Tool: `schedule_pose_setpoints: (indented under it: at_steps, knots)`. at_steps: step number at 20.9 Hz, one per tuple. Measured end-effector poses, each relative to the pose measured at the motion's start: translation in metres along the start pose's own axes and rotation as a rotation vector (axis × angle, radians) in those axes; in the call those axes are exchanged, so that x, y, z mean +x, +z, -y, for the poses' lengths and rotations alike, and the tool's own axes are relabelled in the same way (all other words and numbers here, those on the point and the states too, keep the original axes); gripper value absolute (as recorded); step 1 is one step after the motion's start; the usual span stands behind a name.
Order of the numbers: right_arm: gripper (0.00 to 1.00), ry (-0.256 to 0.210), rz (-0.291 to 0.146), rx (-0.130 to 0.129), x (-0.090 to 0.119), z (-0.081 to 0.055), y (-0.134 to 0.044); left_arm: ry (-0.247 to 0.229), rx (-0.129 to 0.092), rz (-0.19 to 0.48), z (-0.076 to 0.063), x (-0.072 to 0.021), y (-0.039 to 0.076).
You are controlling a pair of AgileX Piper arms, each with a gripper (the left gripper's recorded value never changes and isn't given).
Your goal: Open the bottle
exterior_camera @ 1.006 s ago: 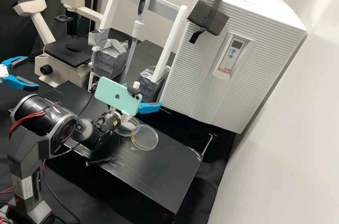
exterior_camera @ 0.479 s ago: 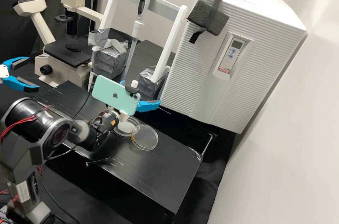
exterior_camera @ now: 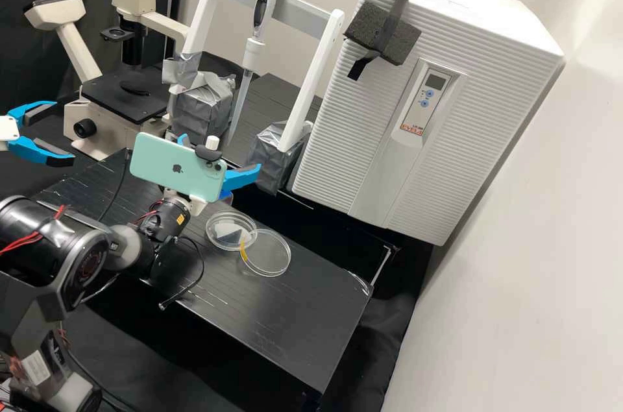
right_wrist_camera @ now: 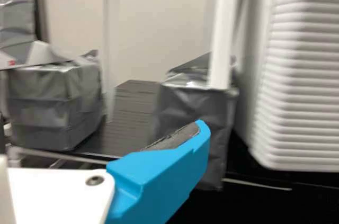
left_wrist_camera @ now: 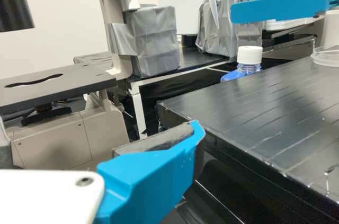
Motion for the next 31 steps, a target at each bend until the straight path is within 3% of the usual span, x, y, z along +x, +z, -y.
schedule_pose_setpoints:
  at_steps: [3,19,31]
  knots:
    - [1.0,-0.025,-0.011,-0.001,-0.002,0.006,-0.002,0.0,0.0,0.0,0.0,0.0,0.0]
    - [1.0,-0.122,0.014,-0.004,-0.008,0.029,0.005,0.007,0.004,0.008,-0.002,0.0041,-0.001]
    - [1.0,-0.148,0.011,-0.005,-0.007,0.036,0.005,0.0,0.0,0.015,0.0,0.0052,0.0]
